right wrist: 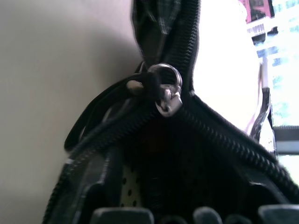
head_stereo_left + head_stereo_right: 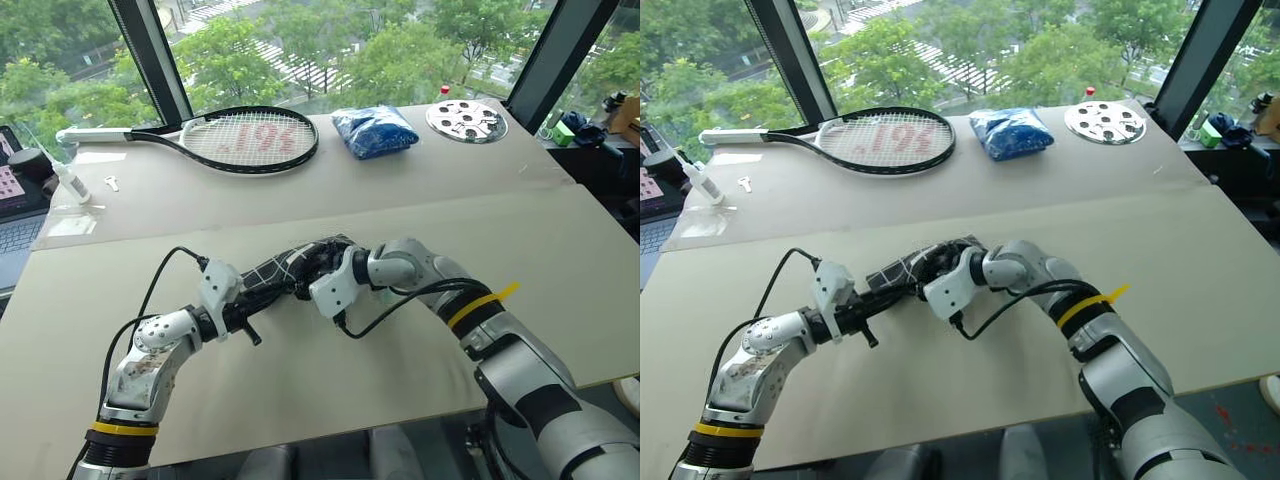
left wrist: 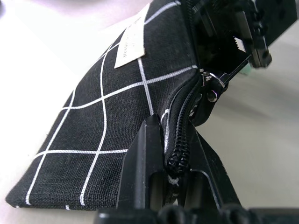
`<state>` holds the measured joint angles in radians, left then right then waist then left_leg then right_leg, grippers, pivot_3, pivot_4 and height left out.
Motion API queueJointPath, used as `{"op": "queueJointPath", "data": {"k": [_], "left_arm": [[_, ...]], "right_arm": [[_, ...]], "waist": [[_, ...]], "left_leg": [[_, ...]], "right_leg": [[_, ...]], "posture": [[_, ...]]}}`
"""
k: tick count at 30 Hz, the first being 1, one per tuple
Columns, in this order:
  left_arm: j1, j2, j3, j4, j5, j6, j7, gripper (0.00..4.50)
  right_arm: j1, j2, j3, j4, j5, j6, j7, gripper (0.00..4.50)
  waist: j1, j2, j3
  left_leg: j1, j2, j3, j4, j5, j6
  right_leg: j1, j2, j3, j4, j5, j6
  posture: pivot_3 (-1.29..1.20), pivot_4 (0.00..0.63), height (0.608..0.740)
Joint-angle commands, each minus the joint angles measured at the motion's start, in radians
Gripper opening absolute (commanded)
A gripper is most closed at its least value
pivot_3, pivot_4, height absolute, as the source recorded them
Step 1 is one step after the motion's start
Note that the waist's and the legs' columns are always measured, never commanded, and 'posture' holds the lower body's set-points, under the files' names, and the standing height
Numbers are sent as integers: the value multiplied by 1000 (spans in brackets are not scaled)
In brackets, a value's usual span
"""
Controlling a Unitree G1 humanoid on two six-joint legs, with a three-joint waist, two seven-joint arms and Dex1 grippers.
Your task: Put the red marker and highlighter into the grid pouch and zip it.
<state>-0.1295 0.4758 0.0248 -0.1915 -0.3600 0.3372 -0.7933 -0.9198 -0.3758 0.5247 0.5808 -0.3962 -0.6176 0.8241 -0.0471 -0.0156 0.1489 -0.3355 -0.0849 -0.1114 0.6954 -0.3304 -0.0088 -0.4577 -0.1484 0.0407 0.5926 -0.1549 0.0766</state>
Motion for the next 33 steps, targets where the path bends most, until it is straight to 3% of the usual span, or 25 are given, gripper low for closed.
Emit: {"op": "queueJointPath", "data": {"k": [1,4,8,11,16,22,33], "left_arm": [[-10,-4,16,-33,-24,-9,7,0],[-16,-8,24,-28,-28,-4,19,0],[-17,-8,26,-22,-26,3,37,0],[-15,-5,27,-11,-16,1,50,0],[-18,-3,41,10,-2,-6,80,0],[-24,-7,43,28,4,-15,90,0],[-27,-15,27,35,6,-22,94,0]], "right_arm": [[-63,-55,-122,-44,150,39,59,3027],[-57,-122,-193,-104,275,101,153,3027],[60,-218,-286,-287,493,357,304,3027],[174,-272,-354,-428,600,569,319,3027],[300,-298,-439,-567,589,927,122,3027],[390,-247,-497,-746,593,1361,-112,3027],[480,-102,-499,-849,611,1650,-303,3027]], "waist": [[2,0,0],[3,0,0],[5,0,0],[6,0,0],[8,0,0],[23,0,0],[33,0,0]], "left_leg": [[0,0,0,0,0,0],[0,0,0,0,0,0],[0,0,0,-1,0,1],[0,1,0,0,-2,2],[0,1,1,1,-2,3],[-1,1,1,1,-2,3],[-1,1,2,1,-2,2]], "right_leg": [[0,0,0,0,0,0],[0,0,0,0,0,0],[0,0,-1,0,0,0],[0,0,-1,0,0,0],[0,0,0,0,0,0],[0,0,0,0,0,0],[0,0,0,0,0,0]], "posture": [[0,150,740],[0,150,740],[0,150,740],[0,150,740],[0,150,740],[0,150,740],[0,150,740]]}}
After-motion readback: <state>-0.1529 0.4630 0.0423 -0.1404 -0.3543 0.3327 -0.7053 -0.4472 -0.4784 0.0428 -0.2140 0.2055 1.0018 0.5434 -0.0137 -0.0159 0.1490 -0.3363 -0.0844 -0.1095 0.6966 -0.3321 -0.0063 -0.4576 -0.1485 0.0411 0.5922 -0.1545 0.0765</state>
